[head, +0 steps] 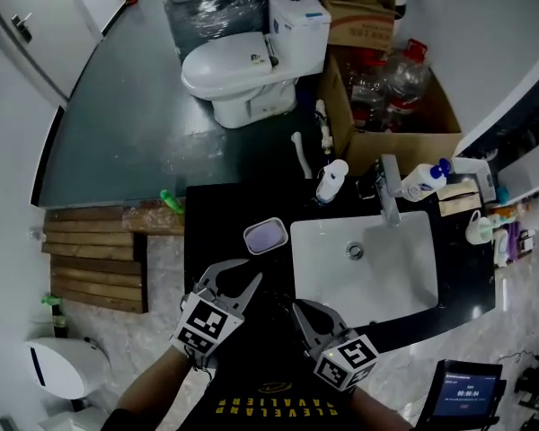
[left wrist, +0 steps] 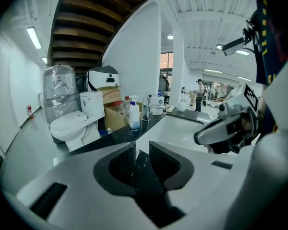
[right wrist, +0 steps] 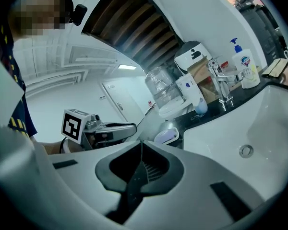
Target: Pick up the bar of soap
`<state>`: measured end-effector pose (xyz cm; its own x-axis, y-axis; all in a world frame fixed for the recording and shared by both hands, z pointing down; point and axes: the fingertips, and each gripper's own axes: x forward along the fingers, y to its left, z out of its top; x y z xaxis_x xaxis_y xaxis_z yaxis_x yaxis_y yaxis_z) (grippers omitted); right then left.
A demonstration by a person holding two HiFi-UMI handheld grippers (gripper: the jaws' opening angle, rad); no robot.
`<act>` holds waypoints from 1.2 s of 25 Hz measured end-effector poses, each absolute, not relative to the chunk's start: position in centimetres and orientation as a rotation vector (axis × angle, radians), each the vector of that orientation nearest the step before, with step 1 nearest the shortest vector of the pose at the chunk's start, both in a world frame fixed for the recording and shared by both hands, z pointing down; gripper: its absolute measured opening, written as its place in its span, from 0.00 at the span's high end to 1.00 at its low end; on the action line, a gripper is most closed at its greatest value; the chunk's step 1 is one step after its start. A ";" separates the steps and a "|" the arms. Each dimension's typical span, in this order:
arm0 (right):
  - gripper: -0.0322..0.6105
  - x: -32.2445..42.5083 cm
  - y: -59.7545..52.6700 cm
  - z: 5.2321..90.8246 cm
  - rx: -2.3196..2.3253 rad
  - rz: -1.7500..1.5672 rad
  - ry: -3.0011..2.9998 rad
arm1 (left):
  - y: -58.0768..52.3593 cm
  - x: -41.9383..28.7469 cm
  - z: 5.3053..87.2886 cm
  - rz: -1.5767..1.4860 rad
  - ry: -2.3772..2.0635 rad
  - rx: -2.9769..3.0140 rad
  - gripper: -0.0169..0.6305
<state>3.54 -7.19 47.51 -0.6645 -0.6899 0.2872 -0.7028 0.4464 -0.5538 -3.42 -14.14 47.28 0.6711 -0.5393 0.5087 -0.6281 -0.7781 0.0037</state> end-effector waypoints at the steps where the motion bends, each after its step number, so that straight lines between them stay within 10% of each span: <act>1: 0.92 3.6 -7.1 47.7 1.263 1.026 -2.661 | -14.7 -3.2 47.8 0.769 -0.946 2.696 0.85; 30: 0.92 5.9 -6.3 50.9 1.299 1.190 -2.639 | -22.2 -1.9 58.9 1.613 -0.578 2.380 0.52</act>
<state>5.89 -6.32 50.93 -0.6646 -0.6925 0.2806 -0.6688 0.3838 -0.6367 -1.92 -22.18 58.90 0.3245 -0.2028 0.9239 -0.4304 -0.9014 -0.0467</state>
